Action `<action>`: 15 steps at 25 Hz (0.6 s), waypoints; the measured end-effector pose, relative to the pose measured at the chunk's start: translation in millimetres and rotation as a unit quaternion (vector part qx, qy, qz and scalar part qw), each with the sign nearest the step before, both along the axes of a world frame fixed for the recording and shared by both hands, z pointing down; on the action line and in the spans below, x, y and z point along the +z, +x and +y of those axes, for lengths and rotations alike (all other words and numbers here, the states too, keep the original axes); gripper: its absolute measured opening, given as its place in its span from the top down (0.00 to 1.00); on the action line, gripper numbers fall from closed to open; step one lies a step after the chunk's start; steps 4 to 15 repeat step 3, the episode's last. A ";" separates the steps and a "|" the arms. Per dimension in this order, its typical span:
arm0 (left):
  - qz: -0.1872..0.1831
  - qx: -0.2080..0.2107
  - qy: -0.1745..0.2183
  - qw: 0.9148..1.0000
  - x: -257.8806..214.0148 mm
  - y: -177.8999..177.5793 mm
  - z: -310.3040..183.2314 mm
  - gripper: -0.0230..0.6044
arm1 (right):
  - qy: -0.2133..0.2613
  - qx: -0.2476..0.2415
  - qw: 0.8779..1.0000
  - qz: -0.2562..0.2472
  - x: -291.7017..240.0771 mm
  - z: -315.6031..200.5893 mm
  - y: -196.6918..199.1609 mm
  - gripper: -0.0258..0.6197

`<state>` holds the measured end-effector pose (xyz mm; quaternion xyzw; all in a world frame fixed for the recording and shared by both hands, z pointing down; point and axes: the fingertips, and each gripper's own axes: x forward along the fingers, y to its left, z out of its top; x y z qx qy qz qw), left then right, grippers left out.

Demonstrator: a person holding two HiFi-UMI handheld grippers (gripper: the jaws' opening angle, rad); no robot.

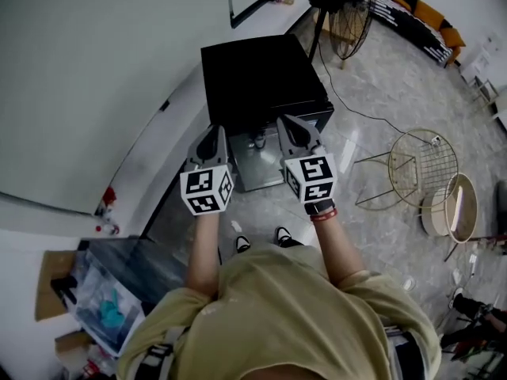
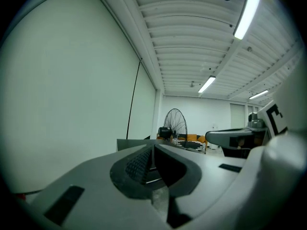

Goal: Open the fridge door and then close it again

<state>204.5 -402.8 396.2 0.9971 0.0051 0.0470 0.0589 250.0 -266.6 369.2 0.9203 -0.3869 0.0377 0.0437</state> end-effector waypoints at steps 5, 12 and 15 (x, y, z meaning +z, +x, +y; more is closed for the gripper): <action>-0.028 -0.011 -0.030 0.999 26.4 -3.7 -4.7 0.93 | -0.008 -0.006 1.000 0.011 3.8 -8.9 -6.8 0.92; -0.028 -0.011 -0.030 0.999 26.4 -3.7 -4.7 0.93 | -0.008 -0.006 1.000 0.011 3.8 -8.9 -6.8 0.92; -0.028 -0.011 -0.030 0.999 26.4 -3.7 -4.7 0.93 | -0.008 -0.006 1.000 0.011 3.8 -8.9 -6.8 0.92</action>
